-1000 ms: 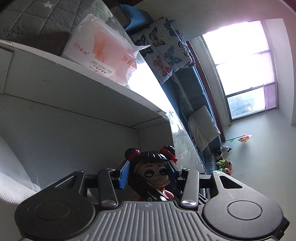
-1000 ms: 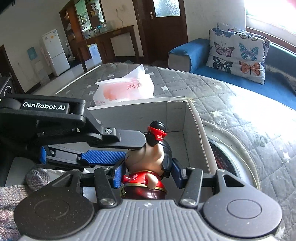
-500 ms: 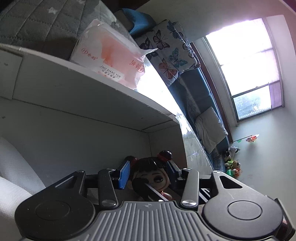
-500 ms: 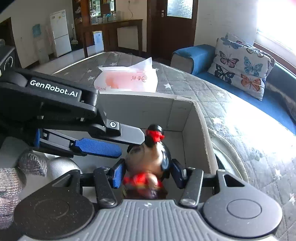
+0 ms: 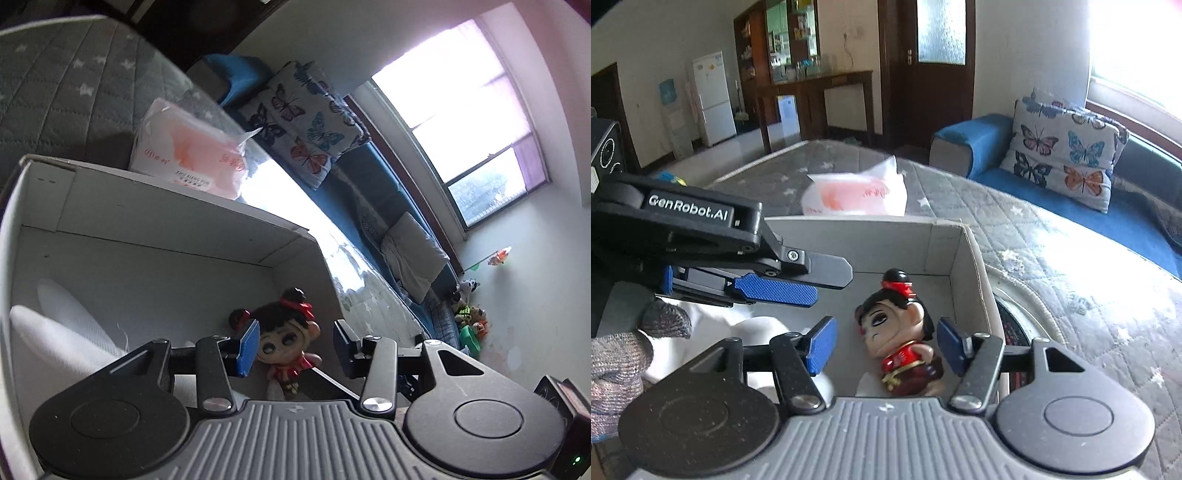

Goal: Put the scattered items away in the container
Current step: 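Open both grippers to drop the figures into the box and withdraw, then lower the left gripper onto the red round toy and close it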

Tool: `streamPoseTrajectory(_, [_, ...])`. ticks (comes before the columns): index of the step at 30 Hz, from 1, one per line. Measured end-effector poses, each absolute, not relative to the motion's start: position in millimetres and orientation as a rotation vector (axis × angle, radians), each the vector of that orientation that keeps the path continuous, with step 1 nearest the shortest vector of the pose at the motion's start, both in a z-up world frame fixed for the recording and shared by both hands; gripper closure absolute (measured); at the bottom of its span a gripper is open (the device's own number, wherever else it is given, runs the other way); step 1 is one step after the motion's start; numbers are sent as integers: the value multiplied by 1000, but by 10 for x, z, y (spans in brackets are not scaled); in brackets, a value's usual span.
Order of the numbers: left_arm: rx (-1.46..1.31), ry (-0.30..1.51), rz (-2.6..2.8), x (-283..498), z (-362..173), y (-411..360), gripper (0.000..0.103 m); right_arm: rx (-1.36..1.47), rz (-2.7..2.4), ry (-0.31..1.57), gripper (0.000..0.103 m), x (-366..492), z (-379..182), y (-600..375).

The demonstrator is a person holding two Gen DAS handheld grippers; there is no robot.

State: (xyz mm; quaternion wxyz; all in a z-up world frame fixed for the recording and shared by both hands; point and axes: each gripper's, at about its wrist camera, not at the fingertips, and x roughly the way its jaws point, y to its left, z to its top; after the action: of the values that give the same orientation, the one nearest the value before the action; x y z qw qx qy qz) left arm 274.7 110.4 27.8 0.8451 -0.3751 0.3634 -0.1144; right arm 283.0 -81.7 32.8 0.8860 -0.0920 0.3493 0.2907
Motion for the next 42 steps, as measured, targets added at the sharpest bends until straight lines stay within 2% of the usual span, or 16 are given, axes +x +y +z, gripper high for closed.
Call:
streamPoseTrajectory(2, [-768,753,-247,2609,338,1067,57,-184,609,709,36,2716,387,-862])
streamPoseTrajectory(11, [-687,697,-261,1981,522,862,57,-161,607,621,32,2029,592,-1182])
streamPoseTrajectory(17, [-644,682,-272,1619,514,674,57,-151,577,600,28,1640,557,-1428])
streamPoseTrajectory(24, [-617,693,-293,1313,396,495,57,-144,528,594,28,1227,413,-1701])
streamPoseTrajectory(42, [-570,805,-406,1107,138,-16,57,-118,412,617,26,687,93,-2162])
